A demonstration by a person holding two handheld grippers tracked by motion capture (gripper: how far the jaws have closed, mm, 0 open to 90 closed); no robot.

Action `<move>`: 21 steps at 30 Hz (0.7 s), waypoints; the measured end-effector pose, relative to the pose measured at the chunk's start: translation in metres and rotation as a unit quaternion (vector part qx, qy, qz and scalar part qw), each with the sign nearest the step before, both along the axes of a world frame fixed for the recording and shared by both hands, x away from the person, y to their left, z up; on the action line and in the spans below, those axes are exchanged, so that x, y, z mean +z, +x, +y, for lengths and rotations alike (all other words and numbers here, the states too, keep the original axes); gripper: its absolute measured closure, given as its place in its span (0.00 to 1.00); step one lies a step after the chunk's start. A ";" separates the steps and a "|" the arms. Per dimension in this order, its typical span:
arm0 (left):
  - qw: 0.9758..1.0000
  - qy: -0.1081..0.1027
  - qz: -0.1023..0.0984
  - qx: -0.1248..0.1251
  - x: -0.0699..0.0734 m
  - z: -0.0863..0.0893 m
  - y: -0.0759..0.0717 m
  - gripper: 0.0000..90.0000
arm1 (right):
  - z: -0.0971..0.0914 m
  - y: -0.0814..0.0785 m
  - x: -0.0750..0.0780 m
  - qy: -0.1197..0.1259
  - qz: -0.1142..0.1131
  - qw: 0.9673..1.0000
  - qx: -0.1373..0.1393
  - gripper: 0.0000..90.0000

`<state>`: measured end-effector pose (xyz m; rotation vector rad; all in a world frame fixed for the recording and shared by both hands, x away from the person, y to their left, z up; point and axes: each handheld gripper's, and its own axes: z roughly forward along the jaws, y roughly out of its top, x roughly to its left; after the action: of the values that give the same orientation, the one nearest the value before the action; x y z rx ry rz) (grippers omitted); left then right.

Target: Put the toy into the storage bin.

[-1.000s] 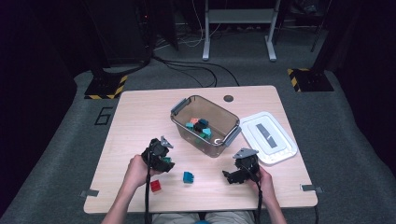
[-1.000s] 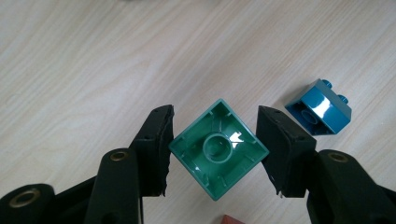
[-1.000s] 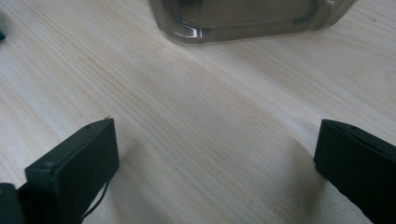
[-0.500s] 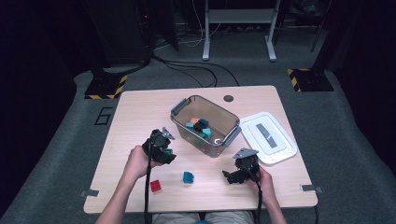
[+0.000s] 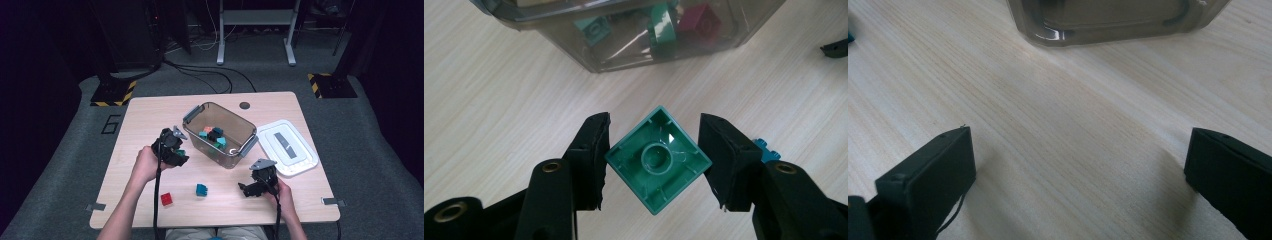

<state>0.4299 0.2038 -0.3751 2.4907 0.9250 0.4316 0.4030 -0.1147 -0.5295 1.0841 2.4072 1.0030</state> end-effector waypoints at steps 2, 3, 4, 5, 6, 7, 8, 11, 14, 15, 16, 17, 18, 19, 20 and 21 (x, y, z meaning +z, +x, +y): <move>1.000 0.001 -0.003 -0.001 0.005 -0.002 0.002 0.53 | 0.000 0.000 0.000 0.000 0.001 1.000 -0.001 0.00; 1.000 0.001 -0.003 0.000 0.007 -0.003 0.003 0.53 | 0.000 0.000 0.000 0.000 0.001 1.000 -0.001 0.00; 1.000 0.002 -0.005 0.000 0.009 -0.004 0.005 0.53 | 0.000 0.000 0.000 0.000 0.001 1.000 -0.001 0.00; 1.000 0.004 -0.005 -0.001 0.012 -0.004 0.007 0.53 | 0.000 -0.001 0.000 0.000 0.001 1.000 -0.001 0.00; 1.000 0.003 -0.006 -0.001 0.014 -0.005 0.008 0.53 | 0.000 -0.001 0.000 0.000 0.001 1.000 -0.001 0.00; 1.000 0.002 -0.008 -0.001 0.016 -0.005 0.009 0.53 | 0.000 0.000 0.000 0.000 0.001 1.000 -0.001 0.00; 1.000 -0.003 -0.008 0.000 0.018 -0.005 0.011 0.53 | 0.000 0.000 0.000 0.000 0.001 1.000 -0.001 0.00; 1.000 -0.002 -0.007 -0.001 0.023 -0.005 0.017 0.53 | 0.000 0.000 0.000 0.000 0.001 1.000 -0.001 0.00; 1.000 0.001 -0.010 -0.003 0.028 -0.005 0.022 0.53 | 0.000 0.000 0.000 0.000 0.001 1.000 -0.001 0.00; 1.000 -0.001 -0.012 -0.002 0.031 -0.005 0.023 0.53 | 0.000 0.000 0.000 0.000 0.001 1.000 -0.001 0.00; 1.000 -0.003 -0.014 -0.002 0.033 -0.005 0.025 0.53 | 0.000 0.000 0.000 0.000 0.001 1.000 -0.001 0.00; 1.000 -0.005 -0.015 -0.001 0.035 -0.005 0.026 0.53 | 0.000 0.000 0.000 0.001 0.001 1.000 -0.001 0.00; 1.000 -0.006 -0.017 -0.001 0.037 -0.005 0.028 0.53 | 0.000 0.000 0.000 0.000 0.001 1.000 -0.001 0.00; 1.000 -0.008 -0.017 0.000 0.039 -0.006 0.030 0.53 | 0.000 0.000 0.000 0.000 0.001 1.000 -0.001 0.00; 1.000 -0.006 -0.018 0.000 0.040 -0.006 0.032 0.53 | 0.000 0.000 0.000 0.000 0.001 1.000 -0.001 0.00; 1.000 -0.006 -0.020 0.002 0.042 -0.007 0.033 0.53 | 0.000 0.000 0.000 0.000 0.001 1.000 -0.001 0.00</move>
<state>0.4629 0.1963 -0.3333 2.4595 0.9145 0.4745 0.4026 -0.1149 -0.5295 1.0882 2.4077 1.0025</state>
